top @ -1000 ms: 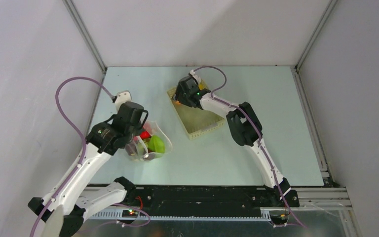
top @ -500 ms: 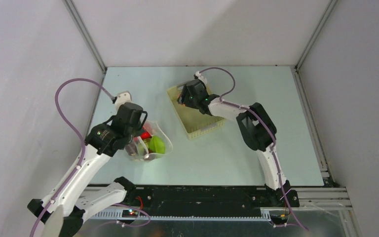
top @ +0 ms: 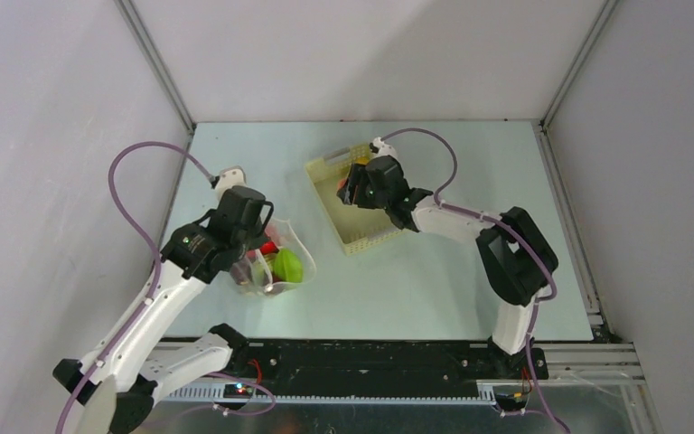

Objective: Place the food in the zip-top bag and seal the zipper
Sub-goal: Place the fake fruit in the zipper food storage bag, then pick up the fake fruit from the bin, then place the fake fruit in the zipper food storage bag.

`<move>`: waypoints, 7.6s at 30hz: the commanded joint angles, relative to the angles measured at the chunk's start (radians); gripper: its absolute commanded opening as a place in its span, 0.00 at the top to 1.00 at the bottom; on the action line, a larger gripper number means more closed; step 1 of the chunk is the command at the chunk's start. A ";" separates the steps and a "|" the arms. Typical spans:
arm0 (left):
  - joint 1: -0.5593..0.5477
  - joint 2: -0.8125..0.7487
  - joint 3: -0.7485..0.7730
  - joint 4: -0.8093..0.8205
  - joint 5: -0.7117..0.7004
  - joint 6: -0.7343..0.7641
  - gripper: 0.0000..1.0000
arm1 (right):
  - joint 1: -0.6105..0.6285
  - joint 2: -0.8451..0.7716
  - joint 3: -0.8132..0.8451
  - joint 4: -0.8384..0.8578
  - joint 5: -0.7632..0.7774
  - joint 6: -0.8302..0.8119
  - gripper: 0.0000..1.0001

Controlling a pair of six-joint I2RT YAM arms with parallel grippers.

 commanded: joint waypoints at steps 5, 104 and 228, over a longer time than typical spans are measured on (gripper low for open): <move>0.007 0.020 0.028 0.024 0.017 0.025 1.00 | 0.097 -0.265 -0.138 0.099 -0.141 -0.163 0.82; 0.009 -0.050 0.020 0.063 0.089 0.097 1.00 | 0.012 0.111 0.364 -0.326 0.341 0.049 0.01; 0.044 0.107 0.119 0.126 0.198 0.019 1.00 | 0.201 -0.544 -0.420 0.422 -0.607 -0.520 0.82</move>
